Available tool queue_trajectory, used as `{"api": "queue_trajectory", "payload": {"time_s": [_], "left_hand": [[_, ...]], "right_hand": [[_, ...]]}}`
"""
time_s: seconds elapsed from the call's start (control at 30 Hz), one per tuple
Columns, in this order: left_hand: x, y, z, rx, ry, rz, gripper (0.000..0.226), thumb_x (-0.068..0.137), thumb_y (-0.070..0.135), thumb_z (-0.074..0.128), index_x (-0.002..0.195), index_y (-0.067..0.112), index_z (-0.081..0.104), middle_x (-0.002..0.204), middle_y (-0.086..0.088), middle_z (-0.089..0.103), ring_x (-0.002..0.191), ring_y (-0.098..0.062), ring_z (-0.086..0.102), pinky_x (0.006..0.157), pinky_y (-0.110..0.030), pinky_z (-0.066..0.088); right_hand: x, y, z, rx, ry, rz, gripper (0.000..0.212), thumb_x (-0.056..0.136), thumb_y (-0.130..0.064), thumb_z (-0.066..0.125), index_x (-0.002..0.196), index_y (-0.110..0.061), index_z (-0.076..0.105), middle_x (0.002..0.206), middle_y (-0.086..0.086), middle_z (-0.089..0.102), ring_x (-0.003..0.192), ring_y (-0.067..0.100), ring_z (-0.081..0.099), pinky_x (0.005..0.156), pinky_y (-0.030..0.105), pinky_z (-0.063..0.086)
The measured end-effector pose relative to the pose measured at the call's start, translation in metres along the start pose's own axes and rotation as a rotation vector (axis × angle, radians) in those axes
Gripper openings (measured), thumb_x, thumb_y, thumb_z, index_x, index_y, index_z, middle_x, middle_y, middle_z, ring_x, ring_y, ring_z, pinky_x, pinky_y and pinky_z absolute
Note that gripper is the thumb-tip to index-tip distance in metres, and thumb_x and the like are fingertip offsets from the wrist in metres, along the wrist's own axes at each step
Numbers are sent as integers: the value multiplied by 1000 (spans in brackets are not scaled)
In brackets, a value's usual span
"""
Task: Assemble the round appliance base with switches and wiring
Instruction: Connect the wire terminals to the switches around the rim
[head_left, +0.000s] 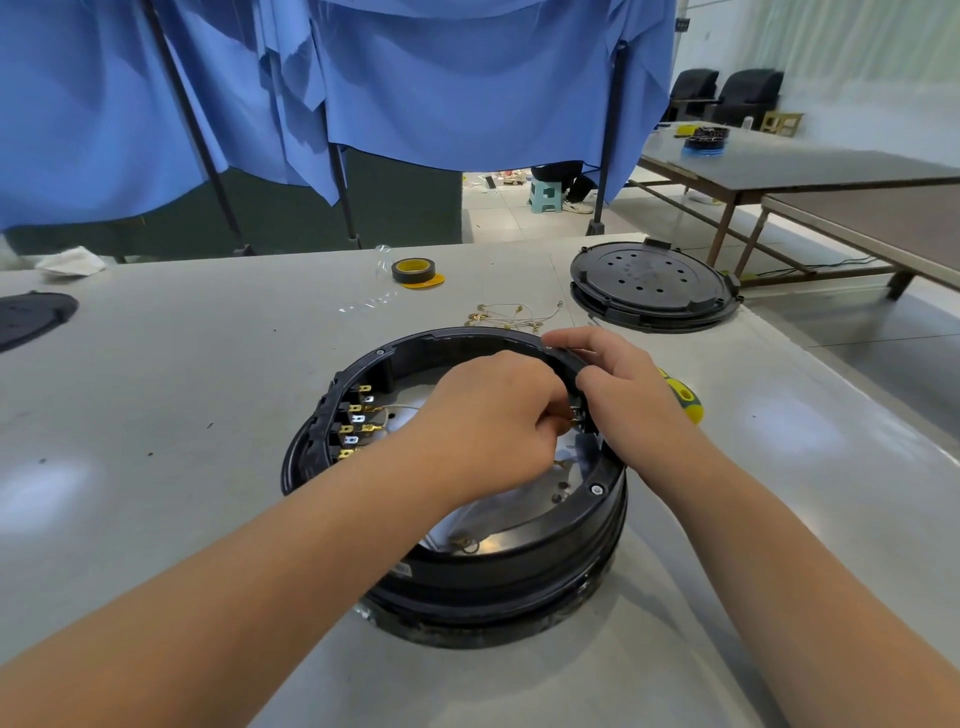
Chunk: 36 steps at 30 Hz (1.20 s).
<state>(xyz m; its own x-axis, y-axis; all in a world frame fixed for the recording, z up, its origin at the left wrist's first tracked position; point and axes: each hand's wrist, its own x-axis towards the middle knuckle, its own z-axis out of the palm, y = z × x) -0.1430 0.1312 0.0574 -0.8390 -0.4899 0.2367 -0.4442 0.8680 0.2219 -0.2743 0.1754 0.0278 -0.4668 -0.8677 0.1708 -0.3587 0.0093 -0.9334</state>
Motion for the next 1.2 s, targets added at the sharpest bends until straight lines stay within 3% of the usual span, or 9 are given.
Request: {"api": "queue_trajectory", "payload": {"time_s": [0.4,0.83,1.0,1.1,1.2], "left_hand": [[0,1,3,79,32,59,19,92,24,52,95,19,70,87,5,61,84,-16,56,72,-32,47],[0,1,-1,36,8,44,12,89,20,54,84,19,65,81,7,57,83,-17,55,76,-35,49],[2,1,-1,32,-8,14,14,89,20,53,88,19,67,85,6,60,86,-18,57,77,-37,49],[2,-2,0,-60,-22,-51,16,90,24,54,92,22,70,89,5,65,85,-18,59,77,-39,51],[3,-11,-1,-86,-68,-115,22,89,44,60,102,29,70,93,10,67,83,-9,59,77,-33,52]], "right_hand": [[-1,-3,1,-15,4,-2,50,83,9,36,118,-16,61,123,12,58,116,23,55,99,45,46],[-3,-4,-1,34,10,-6,49,83,11,36,116,-14,61,115,8,64,109,21,60,93,40,51],[-4,-5,-2,37,10,-14,48,83,12,36,115,-14,61,112,7,66,106,20,62,90,36,52],[-4,-5,-3,56,17,-17,46,83,11,37,111,-16,62,107,3,68,101,18,64,83,31,54],[-4,-3,-4,52,27,-20,43,84,10,39,108,-18,63,101,-1,69,96,15,65,77,24,52]]}}
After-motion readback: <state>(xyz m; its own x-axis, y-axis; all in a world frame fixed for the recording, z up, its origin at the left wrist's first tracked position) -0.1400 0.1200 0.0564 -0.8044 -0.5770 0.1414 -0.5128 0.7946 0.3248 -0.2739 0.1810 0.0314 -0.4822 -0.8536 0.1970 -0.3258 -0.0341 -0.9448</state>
